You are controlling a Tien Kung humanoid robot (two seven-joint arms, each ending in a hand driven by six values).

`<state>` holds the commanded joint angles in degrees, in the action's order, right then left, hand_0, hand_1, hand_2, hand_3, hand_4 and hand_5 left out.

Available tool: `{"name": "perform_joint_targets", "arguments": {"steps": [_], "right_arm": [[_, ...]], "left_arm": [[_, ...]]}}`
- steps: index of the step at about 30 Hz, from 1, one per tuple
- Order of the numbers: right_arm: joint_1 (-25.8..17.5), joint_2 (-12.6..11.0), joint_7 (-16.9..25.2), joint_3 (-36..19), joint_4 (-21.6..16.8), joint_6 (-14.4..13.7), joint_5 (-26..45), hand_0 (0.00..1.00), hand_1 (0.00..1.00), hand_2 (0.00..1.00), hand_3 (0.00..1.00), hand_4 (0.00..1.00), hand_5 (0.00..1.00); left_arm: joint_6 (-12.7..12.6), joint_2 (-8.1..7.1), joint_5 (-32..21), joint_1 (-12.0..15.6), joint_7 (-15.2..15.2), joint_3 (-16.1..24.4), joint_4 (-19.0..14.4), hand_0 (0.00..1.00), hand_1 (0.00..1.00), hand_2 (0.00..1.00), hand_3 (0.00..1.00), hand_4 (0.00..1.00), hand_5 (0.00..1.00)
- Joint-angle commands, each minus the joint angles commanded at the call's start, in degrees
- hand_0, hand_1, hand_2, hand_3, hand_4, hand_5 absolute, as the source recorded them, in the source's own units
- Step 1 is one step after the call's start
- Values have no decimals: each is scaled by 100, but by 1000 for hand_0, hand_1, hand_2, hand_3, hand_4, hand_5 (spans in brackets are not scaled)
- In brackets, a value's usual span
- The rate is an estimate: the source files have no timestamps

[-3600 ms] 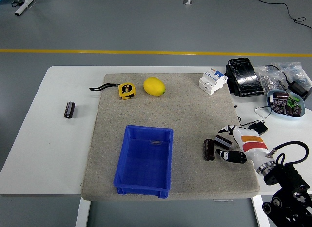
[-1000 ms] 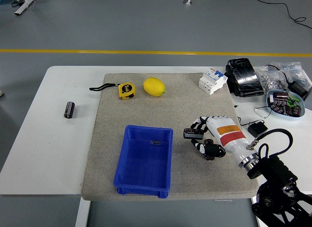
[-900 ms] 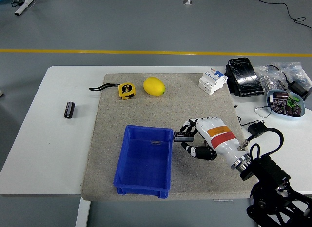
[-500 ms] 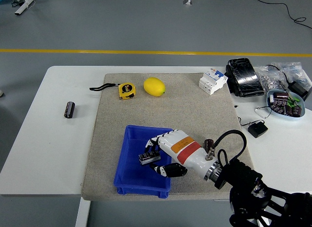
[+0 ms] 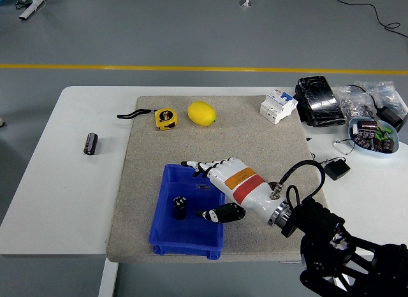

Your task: Pick up the battery,place it into the box

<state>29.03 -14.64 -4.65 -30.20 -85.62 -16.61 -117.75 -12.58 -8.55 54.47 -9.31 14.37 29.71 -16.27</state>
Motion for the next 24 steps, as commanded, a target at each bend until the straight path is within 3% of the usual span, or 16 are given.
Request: {"name": "perform_joint_targets", "arguments": {"steps": [8, 16, 24], "right_arm": [[-56, -220, 148, -477, 117, 166, -76, 471, 611, 700, 827, 895, 265], [-176, -485, 226, -938, 515, 284, -47, 478, 613, 703, 818, 937, 296], [-320, -508, 430, -975, 872, 394, 213, 486, 618, 704, 817, 941, 295]], "left_arm": [[-19, 9, -58, -2, -17, -23, 3, 676, 619, 659, 645, 666, 677], [-4, 16, -24, -5, -7, -13, 2, 676, 619, 658, 644, 665, 675], [-8, 31, -10, -7, -4, -8, -1, 676, 620, 658, 643, 665, 677]]}}
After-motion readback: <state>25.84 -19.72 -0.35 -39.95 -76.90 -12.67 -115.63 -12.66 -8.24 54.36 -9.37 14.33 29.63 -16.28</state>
